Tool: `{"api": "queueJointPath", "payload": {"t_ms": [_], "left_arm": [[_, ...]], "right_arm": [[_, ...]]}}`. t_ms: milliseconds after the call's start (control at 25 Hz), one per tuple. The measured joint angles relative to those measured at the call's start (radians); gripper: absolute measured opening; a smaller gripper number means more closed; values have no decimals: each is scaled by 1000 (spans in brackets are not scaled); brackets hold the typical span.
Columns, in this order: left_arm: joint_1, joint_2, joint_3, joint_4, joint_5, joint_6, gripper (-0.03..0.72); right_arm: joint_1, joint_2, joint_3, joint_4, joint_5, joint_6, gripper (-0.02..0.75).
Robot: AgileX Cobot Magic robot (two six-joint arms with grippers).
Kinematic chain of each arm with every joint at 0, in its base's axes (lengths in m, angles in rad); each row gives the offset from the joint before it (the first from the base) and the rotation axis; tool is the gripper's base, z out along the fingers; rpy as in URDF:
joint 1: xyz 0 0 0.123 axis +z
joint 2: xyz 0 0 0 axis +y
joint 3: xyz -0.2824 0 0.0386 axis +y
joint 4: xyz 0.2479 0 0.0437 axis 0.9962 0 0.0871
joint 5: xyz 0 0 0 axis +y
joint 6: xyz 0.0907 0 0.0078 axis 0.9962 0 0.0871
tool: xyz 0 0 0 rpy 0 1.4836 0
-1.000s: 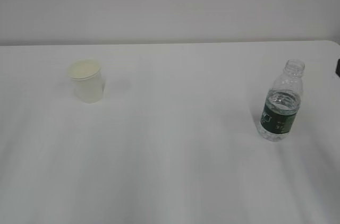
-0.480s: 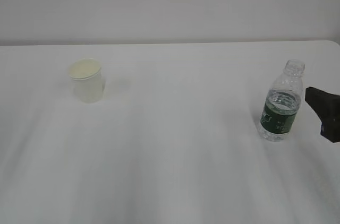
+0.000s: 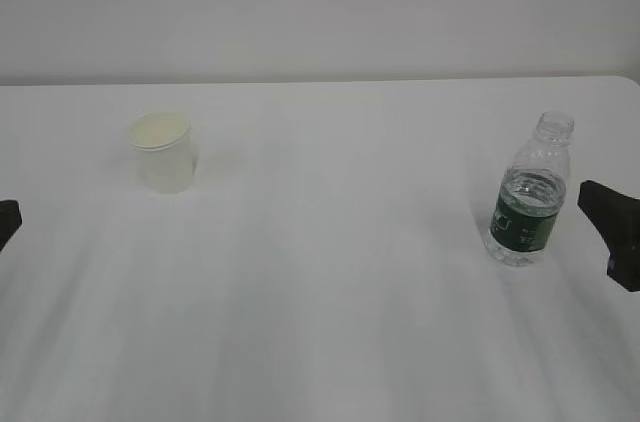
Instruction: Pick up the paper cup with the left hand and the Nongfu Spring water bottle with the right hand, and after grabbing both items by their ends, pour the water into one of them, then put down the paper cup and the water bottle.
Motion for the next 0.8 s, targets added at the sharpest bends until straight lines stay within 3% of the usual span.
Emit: {"api": "queueJointPath", "payload": {"t_ms": [160, 800], "left_arm": [[-33, 0, 53, 53, -57, -2, 568], [-35, 29, 123, 184, -151, -97, 567]], "right_arm": [[0, 0, 41, 11, -31, 13, 554], [0, 0, 180, 11, -204, 51, 554]]}}
